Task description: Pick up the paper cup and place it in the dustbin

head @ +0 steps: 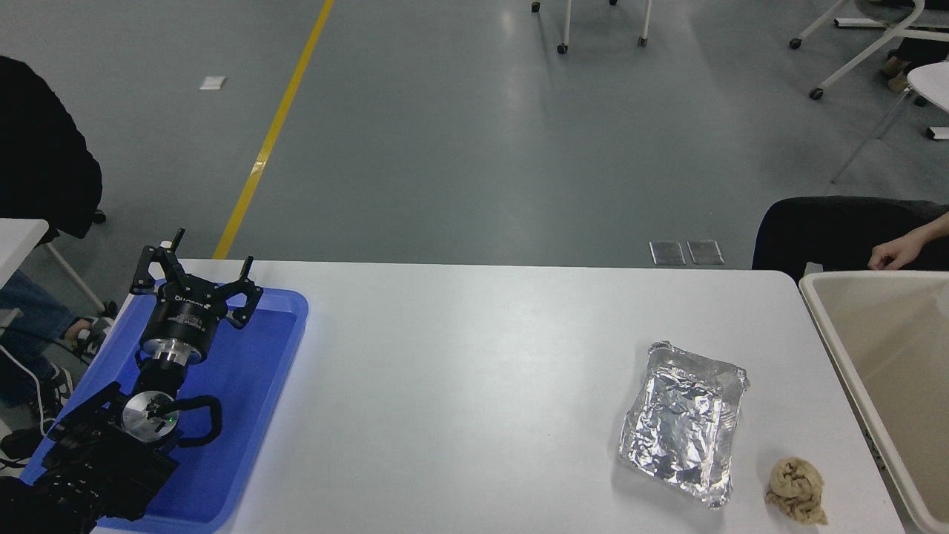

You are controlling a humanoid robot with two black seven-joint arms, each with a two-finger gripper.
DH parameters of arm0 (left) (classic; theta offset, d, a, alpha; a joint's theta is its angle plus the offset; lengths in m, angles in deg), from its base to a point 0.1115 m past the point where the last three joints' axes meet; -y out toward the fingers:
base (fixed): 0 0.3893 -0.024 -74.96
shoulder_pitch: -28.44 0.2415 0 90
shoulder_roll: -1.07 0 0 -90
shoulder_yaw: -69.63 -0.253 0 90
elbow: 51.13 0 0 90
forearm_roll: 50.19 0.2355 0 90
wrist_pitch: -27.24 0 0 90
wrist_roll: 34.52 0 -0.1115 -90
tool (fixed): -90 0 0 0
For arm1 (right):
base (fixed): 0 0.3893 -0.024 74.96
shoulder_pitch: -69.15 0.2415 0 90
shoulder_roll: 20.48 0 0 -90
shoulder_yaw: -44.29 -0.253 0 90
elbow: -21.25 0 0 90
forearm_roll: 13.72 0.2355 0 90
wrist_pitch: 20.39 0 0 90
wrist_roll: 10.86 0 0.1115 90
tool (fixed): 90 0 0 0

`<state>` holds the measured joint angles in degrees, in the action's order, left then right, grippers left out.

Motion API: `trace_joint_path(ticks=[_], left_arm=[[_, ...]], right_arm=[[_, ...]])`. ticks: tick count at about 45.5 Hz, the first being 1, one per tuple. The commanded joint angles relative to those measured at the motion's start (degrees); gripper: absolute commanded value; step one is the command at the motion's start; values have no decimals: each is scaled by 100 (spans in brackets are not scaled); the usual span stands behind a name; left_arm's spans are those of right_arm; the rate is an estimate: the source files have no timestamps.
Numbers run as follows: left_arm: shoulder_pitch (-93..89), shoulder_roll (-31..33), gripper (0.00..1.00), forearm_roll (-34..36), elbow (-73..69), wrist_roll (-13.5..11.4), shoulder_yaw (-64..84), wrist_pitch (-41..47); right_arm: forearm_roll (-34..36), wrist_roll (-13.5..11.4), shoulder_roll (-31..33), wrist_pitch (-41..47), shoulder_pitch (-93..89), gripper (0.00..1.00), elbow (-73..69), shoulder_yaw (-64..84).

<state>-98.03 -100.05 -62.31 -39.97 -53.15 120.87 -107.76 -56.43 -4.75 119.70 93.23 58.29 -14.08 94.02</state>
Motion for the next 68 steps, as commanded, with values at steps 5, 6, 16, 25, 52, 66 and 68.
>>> trace_joint_path(ticks=[5,6,16,25,52,66,68], left_arm=[[0,-4,100,0,0,0,0,0],[0,-4,100,0,0,0,0,0],[0,-4,100,0,0,0,0,0],[0,-4,100,0,0,0,0,0],[-9,-4,100,0,0,0,0,0],[-18,14,100,0,0,0,0,0],[-18,14,100,0,0,0,0,0]], right_arm=[[148,-14,-790,-1289,-2402,0,1177,-1159],[175,-14,-843,-1324,-2508,0,1239,-1220],[491,-23,-1291,-1606,-3238,0,1626,-1546],[658,-23,-1450,-1826,-3440,0,1705,-1625],[667,3,-1450,-1729,-3274,100,1837,-1783],[395,39,-967,-895,-1034,100,318,-1283],[377,39,-958,-763,-709,100,80,-1195]])
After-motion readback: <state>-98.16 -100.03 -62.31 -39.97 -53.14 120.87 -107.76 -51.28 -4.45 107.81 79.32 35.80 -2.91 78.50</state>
